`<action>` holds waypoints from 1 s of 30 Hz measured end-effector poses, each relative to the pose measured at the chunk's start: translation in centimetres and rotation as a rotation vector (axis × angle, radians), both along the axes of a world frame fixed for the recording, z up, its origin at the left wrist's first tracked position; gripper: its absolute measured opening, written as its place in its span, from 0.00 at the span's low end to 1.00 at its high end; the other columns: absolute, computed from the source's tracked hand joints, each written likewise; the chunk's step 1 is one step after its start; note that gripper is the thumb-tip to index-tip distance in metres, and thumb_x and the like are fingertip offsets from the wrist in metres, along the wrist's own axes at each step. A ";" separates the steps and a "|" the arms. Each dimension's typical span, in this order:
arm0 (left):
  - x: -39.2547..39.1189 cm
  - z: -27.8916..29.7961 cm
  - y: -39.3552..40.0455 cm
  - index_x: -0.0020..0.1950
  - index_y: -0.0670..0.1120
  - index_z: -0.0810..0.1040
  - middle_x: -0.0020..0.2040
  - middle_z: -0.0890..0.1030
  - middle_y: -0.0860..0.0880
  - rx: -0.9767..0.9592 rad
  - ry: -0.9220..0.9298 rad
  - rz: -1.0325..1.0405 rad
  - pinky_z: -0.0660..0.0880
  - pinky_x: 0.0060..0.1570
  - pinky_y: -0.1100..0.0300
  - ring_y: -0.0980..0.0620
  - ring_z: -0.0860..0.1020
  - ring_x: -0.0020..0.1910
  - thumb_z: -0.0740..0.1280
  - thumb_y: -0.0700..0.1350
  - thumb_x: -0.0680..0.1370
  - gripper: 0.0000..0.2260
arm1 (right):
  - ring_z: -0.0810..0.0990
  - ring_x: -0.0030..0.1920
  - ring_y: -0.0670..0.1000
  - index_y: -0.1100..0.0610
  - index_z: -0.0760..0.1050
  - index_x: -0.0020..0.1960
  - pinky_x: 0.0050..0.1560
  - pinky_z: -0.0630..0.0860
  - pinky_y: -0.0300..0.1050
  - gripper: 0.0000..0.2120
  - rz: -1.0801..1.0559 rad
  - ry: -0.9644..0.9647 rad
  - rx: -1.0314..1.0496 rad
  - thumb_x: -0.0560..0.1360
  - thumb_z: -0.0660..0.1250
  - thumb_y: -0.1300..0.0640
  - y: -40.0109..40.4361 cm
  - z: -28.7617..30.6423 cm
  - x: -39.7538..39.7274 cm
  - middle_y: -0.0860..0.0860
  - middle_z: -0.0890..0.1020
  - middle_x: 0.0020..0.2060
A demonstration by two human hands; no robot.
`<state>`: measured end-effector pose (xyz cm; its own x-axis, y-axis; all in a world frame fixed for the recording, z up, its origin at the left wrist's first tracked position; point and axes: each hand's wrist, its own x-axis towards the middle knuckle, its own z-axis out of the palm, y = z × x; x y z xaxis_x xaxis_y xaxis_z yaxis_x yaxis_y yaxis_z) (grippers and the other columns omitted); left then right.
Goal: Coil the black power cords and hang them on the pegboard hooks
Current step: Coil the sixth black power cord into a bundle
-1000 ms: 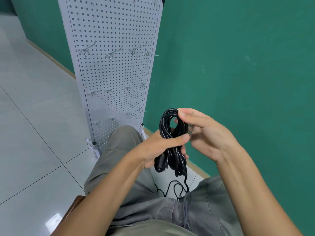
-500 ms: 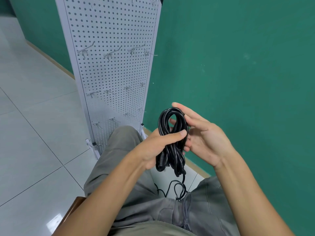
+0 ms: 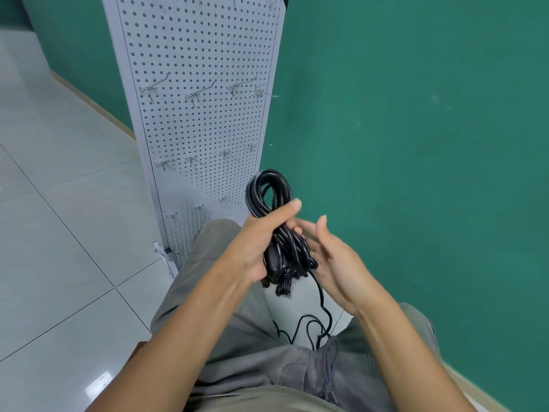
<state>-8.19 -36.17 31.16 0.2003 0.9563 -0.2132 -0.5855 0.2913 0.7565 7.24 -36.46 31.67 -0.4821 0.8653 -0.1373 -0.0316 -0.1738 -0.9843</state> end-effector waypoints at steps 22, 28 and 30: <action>-0.3 -1.3 1.0 0.40 0.44 0.77 0.32 0.78 0.47 0.053 0.229 0.504 0.80 0.37 0.55 0.50 0.82 0.34 0.73 0.42 0.79 0.09 | 0.83 0.40 0.40 0.51 0.84 0.50 0.42 0.75 0.31 0.05 0.165 -0.935 0.650 0.76 0.74 0.59 -2.0 4.2 -0.6 0.44 0.87 0.41; 0.0 -0.7 0.6 0.40 0.44 0.78 0.31 0.79 0.47 0.110 0.307 0.298 0.79 0.37 0.56 0.49 0.82 0.33 0.74 0.42 0.78 0.09 | 0.78 0.33 0.40 0.48 0.79 0.45 0.37 0.70 0.36 0.08 0.201 -1.008 0.572 0.72 0.77 0.55 -1.0 7.2 1.1 0.43 0.84 0.36; -0.2 -0.5 0.5 0.39 0.43 0.79 0.33 0.80 0.46 0.111 0.371 0.182 0.79 0.39 0.56 0.48 0.83 0.34 0.75 0.44 0.77 0.10 | 0.75 0.30 0.42 0.48 0.77 0.44 0.34 0.67 0.37 0.12 0.189 -1.013 0.581 0.69 0.80 0.51 -0.8 7.9 1.4 0.42 0.82 0.32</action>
